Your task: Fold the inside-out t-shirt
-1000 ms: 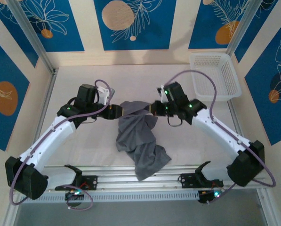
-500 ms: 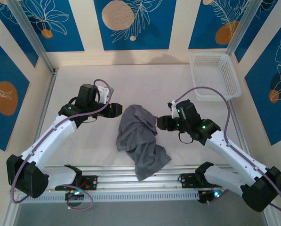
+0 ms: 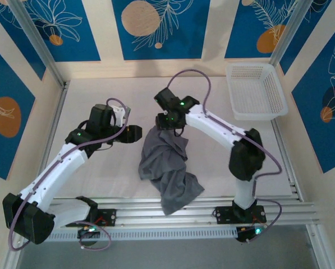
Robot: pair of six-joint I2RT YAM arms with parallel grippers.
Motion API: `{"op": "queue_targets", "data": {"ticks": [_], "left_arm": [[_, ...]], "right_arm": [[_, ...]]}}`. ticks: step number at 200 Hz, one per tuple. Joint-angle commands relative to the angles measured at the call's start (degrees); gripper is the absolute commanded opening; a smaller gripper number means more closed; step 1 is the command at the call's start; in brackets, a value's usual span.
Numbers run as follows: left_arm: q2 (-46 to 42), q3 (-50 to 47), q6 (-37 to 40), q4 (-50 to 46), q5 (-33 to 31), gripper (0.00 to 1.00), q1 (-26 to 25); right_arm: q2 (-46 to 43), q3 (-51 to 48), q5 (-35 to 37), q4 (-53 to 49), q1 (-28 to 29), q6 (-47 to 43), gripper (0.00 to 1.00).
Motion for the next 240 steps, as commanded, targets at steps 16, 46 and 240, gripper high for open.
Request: {"op": "queue_targets", "data": {"ticks": [16, 46, 240], "left_arm": [[-0.54, -0.93, -0.58, -0.85, -0.60, 0.63, 0.04], [-0.75, -1.06, 0.13, -1.08, -1.46, 0.63, 0.01], [2.47, -1.20, -2.76, 1.91, 1.08, 0.64, -0.05]], "right_arm": [[8.58, 11.13, -0.02, -13.19, 1.78, 0.73, 0.71], [11.51, 13.59, 2.99, -17.49, 2.80, 2.21, 0.62], [0.77, 1.29, -3.42, -9.01, 0.70, -4.36, 0.65]]}}
